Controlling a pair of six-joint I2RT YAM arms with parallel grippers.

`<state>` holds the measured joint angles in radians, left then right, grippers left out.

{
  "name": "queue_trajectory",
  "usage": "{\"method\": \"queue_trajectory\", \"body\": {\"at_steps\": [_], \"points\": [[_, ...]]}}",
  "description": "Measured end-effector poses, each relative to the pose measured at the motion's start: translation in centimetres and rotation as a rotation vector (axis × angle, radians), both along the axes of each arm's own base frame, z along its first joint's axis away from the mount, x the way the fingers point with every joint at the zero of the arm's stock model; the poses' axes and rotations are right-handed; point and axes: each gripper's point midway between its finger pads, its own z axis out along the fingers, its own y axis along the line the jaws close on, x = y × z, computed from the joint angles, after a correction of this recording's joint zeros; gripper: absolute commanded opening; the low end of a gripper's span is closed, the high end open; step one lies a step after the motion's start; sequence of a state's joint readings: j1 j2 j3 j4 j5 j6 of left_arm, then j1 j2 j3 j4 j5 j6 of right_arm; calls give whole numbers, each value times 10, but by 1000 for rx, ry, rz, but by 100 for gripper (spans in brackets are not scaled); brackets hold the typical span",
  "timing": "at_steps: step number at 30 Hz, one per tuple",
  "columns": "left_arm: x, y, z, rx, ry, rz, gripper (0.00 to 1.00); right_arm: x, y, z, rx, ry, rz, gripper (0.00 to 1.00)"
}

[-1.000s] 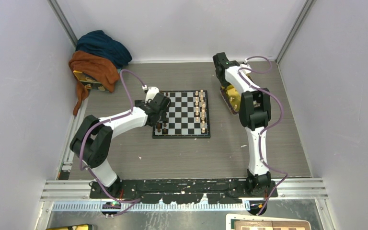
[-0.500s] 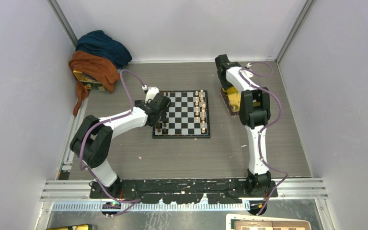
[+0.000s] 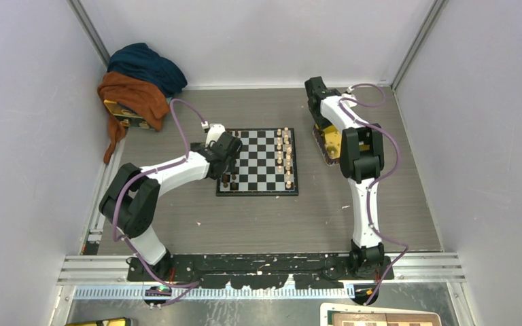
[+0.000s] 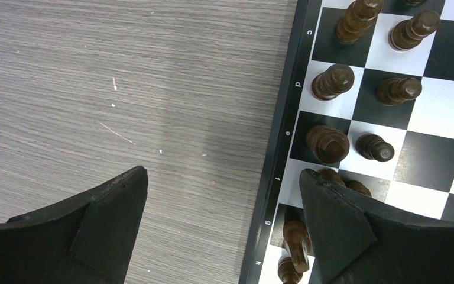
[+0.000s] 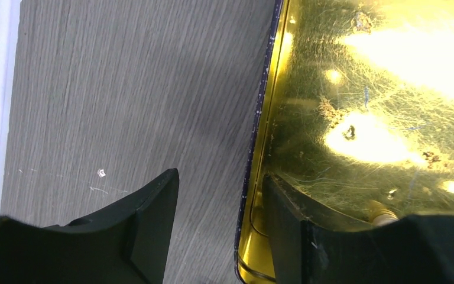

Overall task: Set up the chess pieces on the board
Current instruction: Adjust the chess piece in the storage box, then pick up the chess piece from the storage box.

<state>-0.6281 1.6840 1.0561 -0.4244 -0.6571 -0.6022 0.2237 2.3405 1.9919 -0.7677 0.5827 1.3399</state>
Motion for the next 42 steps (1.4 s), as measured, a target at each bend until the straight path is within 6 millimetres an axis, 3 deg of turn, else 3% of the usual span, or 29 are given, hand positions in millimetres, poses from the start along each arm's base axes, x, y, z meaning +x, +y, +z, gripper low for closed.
{"method": "queue_trajectory", "body": {"at_steps": [5,10,16,20,24,32,35,42], "points": [[-1,1,3,-2,-2,0,100,1,5,16,-28,-11,66,60],[-1,0,11,-15,-20,-1,100,-1,16,57,-52,-68,139,60],[-1,-2,27,-41,-55,-6,100,-26,16,104,-64,-130,177,57],[-5,-3,33,-59,-73,-6,100,-48,9,117,-73,-137,182,55],[-10,-2,34,-66,-76,-7,100,-71,1,107,-78,-104,183,52],[-19,5,32,-64,-72,-8,100,-110,-5,55,-68,29,188,50],[-21,6,32,-63,-72,-8,100,-117,-4,45,-60,56,194,50],[-22,7,30,-58,-67,-8,100,-115,-5,44,-51,50,191,50]]}}
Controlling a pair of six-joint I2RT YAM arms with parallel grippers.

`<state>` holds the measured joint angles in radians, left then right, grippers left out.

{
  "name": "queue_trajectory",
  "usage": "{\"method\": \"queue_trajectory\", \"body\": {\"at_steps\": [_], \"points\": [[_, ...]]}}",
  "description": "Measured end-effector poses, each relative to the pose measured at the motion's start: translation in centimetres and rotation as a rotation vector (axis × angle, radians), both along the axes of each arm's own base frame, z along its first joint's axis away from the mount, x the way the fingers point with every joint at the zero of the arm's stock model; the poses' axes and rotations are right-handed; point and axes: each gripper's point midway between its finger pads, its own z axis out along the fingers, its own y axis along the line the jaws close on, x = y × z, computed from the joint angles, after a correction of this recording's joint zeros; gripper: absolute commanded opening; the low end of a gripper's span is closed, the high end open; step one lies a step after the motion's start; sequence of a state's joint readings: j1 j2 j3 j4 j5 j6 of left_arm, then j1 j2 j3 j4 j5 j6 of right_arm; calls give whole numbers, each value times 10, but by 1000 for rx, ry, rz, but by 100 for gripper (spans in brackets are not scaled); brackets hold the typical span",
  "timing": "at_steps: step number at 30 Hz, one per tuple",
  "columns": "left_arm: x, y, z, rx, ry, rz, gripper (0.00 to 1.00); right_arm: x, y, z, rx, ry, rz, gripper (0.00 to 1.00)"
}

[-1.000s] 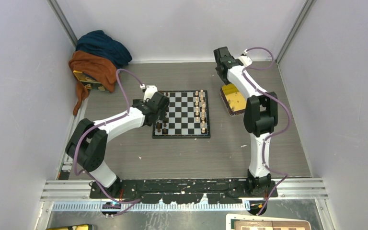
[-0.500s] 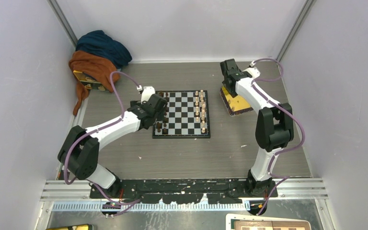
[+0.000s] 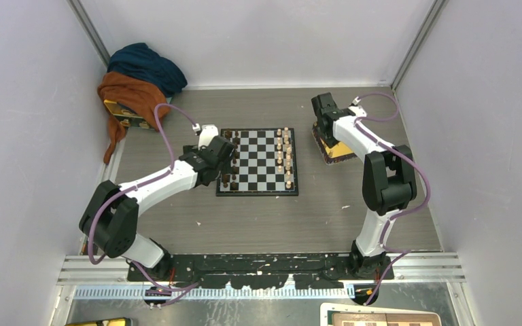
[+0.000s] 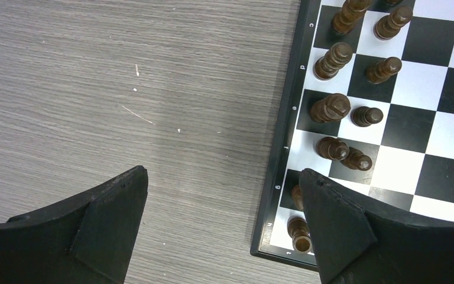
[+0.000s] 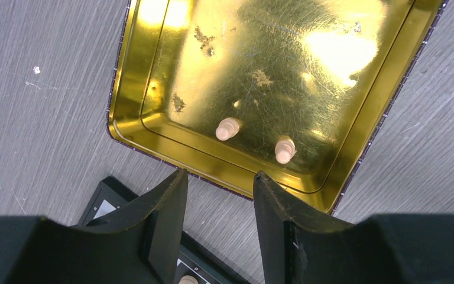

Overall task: Set up the chess pieces on the board
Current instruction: Pick up the chess piece from the storage box.

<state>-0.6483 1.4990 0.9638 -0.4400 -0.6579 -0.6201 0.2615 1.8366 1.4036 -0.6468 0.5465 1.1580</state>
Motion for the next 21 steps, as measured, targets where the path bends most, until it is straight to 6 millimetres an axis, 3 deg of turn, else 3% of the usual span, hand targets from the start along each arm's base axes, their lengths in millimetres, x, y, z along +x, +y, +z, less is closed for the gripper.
{"method": "queue_trajectory", "body": {"at_steps": [10,21], "points": [[0,0,0,0,0,-1,100,1,-5,-8,20,7,-12,49],[0,0,-11,20,27,0,100,4,-12,-30,38,48,-27,48]]}}
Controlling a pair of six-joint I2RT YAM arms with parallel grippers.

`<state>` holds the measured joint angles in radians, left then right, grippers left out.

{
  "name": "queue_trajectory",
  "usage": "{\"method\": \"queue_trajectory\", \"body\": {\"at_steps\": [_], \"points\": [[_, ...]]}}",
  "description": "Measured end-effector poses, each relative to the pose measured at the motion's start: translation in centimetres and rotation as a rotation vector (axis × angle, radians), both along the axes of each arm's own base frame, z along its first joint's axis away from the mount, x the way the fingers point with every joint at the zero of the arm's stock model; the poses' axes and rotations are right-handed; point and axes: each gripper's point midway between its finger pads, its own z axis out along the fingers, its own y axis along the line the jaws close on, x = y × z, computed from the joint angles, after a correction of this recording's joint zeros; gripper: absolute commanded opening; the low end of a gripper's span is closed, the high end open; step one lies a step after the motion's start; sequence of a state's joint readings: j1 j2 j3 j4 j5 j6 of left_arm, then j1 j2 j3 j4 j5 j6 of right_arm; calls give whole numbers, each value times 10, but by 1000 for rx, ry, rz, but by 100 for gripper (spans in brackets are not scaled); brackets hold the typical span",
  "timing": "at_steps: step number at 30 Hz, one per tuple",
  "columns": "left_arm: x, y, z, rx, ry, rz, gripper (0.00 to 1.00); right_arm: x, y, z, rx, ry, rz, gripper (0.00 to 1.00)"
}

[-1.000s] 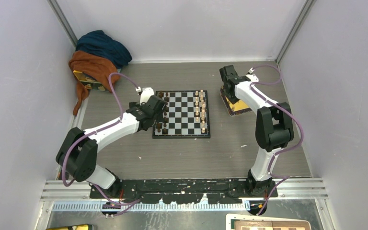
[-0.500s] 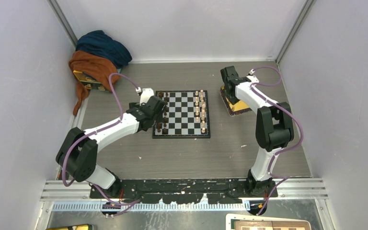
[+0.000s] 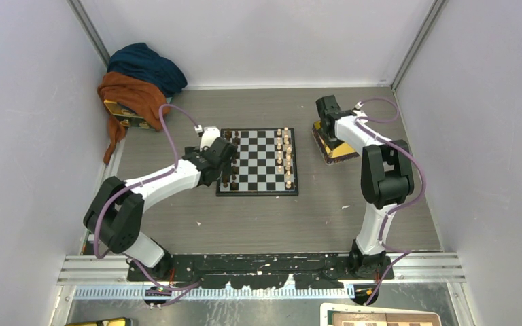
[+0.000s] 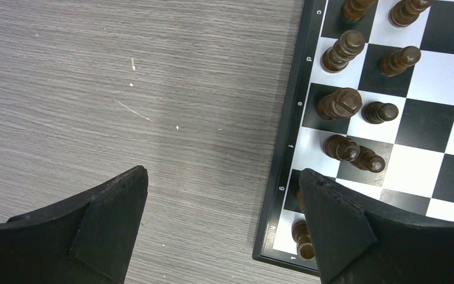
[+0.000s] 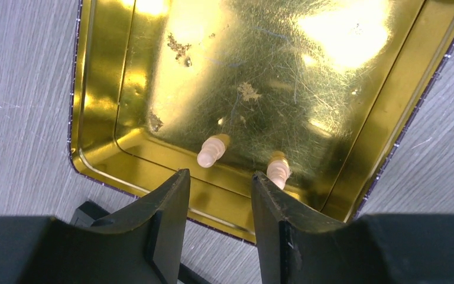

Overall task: Set up the chess pieces on the board
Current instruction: Pick up the chess piece from the storage box.

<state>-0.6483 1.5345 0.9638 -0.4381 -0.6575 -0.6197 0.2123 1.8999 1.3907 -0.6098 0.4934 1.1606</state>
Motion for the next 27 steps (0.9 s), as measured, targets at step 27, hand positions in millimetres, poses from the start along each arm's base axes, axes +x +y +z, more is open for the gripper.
{"method": "queue_trajectory", "body": {"at_steps": [27], "points": [[6,-5,-14,19,31,6,100,13,-4,-29,56,41,8,24]]}}
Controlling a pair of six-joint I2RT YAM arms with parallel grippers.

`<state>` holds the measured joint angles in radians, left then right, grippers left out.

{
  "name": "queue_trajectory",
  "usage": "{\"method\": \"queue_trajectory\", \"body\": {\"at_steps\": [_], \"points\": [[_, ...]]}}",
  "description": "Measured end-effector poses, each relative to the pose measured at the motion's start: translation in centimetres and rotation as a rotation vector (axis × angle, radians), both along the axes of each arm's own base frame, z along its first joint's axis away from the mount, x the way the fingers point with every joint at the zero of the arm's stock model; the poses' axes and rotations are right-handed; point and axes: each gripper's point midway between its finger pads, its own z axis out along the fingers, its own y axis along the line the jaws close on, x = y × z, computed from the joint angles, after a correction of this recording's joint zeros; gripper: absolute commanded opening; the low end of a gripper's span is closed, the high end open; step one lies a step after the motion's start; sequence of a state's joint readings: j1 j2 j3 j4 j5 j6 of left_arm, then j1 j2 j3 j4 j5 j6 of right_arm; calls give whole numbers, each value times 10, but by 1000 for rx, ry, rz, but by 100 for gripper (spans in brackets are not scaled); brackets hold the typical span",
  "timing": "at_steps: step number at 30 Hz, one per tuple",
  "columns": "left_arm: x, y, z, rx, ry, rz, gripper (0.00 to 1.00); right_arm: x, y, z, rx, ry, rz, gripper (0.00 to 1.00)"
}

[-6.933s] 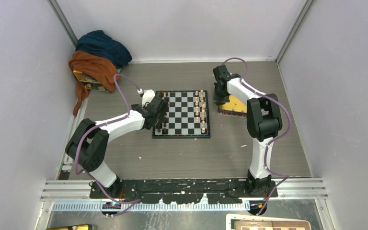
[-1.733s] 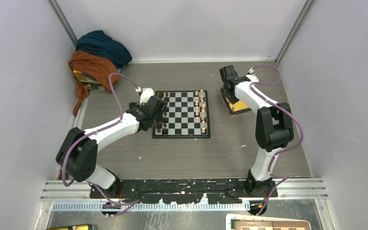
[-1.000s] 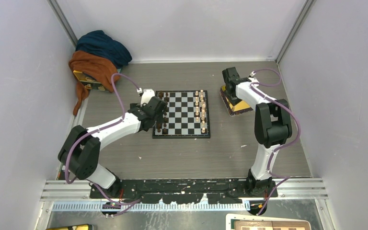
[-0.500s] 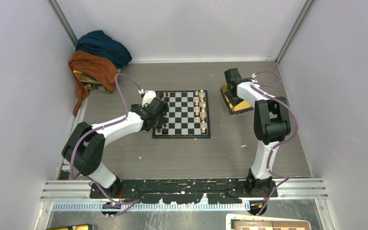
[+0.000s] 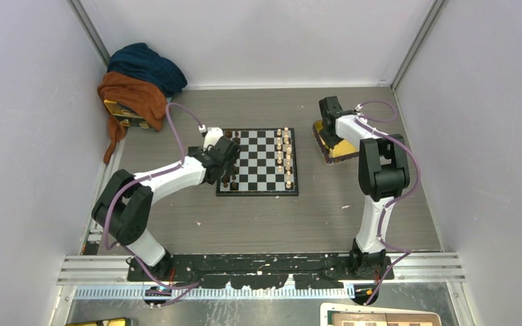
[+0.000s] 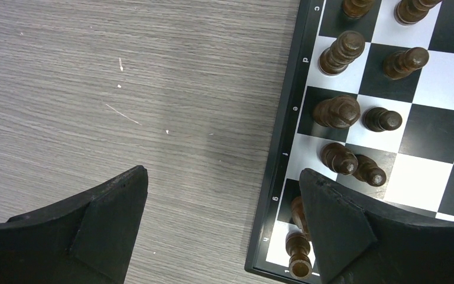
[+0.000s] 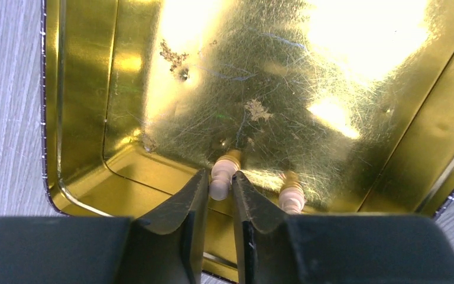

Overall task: Set up the chess pieces on the board
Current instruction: Pick up the chess piece from the storage box, then place the chess piece on the chessboard.

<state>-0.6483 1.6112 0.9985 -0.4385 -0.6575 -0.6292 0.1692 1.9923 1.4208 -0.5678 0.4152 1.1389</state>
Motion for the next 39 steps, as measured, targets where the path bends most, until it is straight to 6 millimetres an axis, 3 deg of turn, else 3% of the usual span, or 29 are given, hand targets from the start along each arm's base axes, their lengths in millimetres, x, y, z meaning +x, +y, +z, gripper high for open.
{"method": "queue_trajectory", "body": {"at_steps": [8,16,20,26,32,39], "points": [[0,0,-1,2,2,0,100,5,-1,5,-4,-12,10,1],[2,-2,2,-3,-4,0,100,6,-2,13,-32,-12,58,1],[2,-2,4,-8,-9,0,100,7,-3,34,-55,-42,99,1],[1,-5,18,-46,-42,3,100,8,3,83,-90,-125,194,1],[-5,-7,32,-74,-59,-7,100,2,33,118,-83,-167,362,1],[-15,-4,40,-95,-61,-18,100,-38,90,141,-58,-151,628,1]]}}
